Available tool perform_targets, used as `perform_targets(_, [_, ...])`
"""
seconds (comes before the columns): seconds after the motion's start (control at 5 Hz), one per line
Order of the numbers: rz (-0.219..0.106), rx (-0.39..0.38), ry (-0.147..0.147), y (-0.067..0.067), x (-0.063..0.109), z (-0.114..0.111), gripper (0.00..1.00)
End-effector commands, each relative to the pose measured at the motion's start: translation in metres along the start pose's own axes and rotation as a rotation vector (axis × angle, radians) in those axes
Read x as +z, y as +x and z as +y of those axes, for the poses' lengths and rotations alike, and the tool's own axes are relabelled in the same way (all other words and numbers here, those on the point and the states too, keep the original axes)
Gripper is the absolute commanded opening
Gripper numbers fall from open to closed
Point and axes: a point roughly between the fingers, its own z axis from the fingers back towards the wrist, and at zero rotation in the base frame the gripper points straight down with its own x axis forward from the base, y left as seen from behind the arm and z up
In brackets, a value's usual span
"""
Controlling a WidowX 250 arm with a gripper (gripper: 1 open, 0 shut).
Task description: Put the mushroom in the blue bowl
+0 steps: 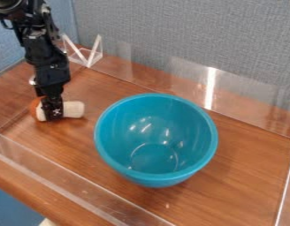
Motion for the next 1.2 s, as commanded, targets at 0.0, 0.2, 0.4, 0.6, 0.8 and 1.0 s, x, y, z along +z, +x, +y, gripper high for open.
perform_targets(0.0, [-0.011, 0.012, 0.001, -0.001, 0.009, -0.001, 0.0])
perform_targets(0.2, [-0.015, 0.018, -0.002, -0.001, 0.011, -0.002, 0.0])
perform_targets(0.4, [-0.025, 0.027, 0.005, 0.001, 0.025, -0.005, 0.0])
perform_targets(0.6, [-0.031, 0.028, 0.008, 0.0, 0.032, -0.007, 0.0])
perform_targets(0.8, [-0.037, 0.028, 0.009, 0.0, 0.038, -0.008, 0.0])
perform_targets(1.0, [-0.043, 0.028, 0.011, -0.001, 0.044, -0.009, 0.0])
